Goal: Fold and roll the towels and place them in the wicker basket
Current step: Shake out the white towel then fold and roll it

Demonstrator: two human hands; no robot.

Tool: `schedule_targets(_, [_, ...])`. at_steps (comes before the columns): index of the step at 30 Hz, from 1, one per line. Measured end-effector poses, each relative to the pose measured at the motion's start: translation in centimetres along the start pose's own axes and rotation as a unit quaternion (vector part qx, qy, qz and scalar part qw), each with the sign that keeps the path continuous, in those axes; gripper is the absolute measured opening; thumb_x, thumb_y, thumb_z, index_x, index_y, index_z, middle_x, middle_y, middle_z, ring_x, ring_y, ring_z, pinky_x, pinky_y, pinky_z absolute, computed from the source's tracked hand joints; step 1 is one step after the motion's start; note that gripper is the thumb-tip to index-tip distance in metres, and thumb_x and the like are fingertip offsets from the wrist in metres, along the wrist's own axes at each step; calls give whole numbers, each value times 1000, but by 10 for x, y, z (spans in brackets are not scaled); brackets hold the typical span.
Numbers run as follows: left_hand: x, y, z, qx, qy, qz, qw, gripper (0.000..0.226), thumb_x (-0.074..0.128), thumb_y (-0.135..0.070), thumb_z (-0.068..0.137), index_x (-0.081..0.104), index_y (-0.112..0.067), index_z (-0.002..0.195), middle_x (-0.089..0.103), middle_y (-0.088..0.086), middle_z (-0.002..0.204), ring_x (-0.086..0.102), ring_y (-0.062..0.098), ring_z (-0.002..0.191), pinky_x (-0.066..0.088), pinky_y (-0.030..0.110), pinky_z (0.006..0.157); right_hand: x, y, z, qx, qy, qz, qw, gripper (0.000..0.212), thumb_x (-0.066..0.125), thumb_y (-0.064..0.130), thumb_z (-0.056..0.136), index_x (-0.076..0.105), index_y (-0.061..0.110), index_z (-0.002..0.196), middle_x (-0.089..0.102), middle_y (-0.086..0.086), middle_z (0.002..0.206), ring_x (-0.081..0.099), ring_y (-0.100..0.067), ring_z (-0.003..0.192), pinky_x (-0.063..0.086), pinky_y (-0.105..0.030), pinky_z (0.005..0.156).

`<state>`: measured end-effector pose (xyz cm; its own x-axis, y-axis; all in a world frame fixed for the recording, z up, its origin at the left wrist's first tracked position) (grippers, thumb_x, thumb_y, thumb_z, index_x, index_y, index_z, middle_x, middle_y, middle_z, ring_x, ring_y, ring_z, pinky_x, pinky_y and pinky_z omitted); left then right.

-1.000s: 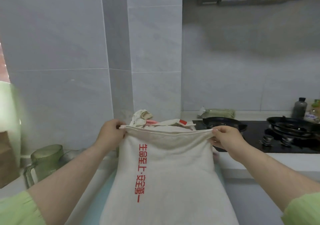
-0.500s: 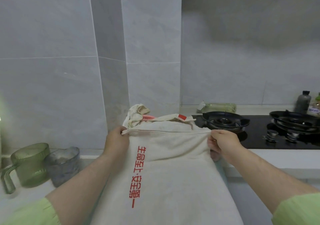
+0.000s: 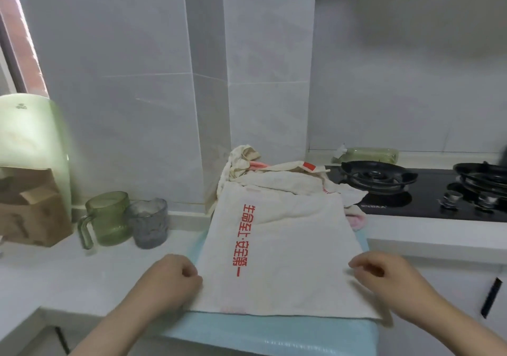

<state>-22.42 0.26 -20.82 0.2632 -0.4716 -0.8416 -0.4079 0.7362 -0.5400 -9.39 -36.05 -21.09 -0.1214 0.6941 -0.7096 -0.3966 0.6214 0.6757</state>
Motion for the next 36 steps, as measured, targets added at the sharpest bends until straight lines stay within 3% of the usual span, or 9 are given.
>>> schedule_targets(5, [10,-1,-17,-11,5,59,998,13,61,-34,76,56,-23,81,57,-10,85,55,6,77,42,22,63,19,6,-30,-59,49,-39,996,19,80,30,76,65,42,79,62,22,99,47,16,107,30,4,84])
schedule_targets(9, [11,-2,-16,-56,2,44,997,14,61,-23,77,54,-16,88,60,-2,87,57,12,76,41,25,64,18,-6,-35,-38,34,-56,997,15,73,36,82,61,44,82,60,20,105,51,15,101,31,2,82])
schedule_targets(14, [5,-3,-11,-92,33,22,995,12,57,-15,74,46,-14,70,50,2,67,50,17,62,32,22,47,16,-15,-35,14,0,-35,999,9,69,31,84,65,37,90,61,15,107,55,9,95,38,-5,75])
schedule_targets(17, [7,-9,-12,-106,54,15,993,29,60,-24,70,58,-10,96,62,8,86,55,21,70,39,24,54,18,-12,-38,8,29,-37,999,19,76,33,79,64,39,92,58,17,111,53,8,102,37,-5,83])
schedule_targets(20, [10,-14,-12,-123,90,40,988,38,63,-29,76,54,-10,108,59,5,92,57,17,72,41,23,53,17,-4,-40,-22,41,-45,998,17,78,26,78,67,37,86,58,17,109,54,8,104,34,2,83])
schedule_targets(25, [10,-14,-4,-92,65,110,988,22,54,-23,85,53,-11,103,62,8,106,56,20,80,40,25,61,15,0,-39,-37,26,-63,997,23,74,22,82,65,36,66,64,12,92,57,5,94,41,-5,79])
schedule_targets(28, [8,-10,12,-69,43,70,994,16,47,-19,87,53,-8,97,59,13,114,54,24,88,37,27,66,13,0,-38,-12,19,-58,998,20,71,21,84,69,30,67,66,11,85,61,0,83,44,-11,74])
schedule_targets(33, [7,-15,21,-84,33,-196,976,4,48,-1,87,51,-2,84,58,18,69,56,28,58,44,29,55,4,0,-34,60,-38,73,995,23,65,11,85,71,16,63,66,9,61,51,1,51,40,-16,53])
schedule_targets(36, [17,-8,16,-112,49,-180,976,5,50,-1,87,54,2,88,60,18,61,53,23,41,43,26,48,5,0,-30,78,-46,69,994,21,63,10,87,68,9,67,62,6,58,50,-7,52,40,-20,51])
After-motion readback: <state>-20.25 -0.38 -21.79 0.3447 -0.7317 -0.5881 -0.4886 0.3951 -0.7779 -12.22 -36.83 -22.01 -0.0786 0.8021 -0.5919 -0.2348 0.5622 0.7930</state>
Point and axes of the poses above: each hand's wrist, its own z-axis towards the middle knuckle, its own x-axis out of the palm, y = z × x, the point moved 4 cm from there along z, towards the middle knuckle
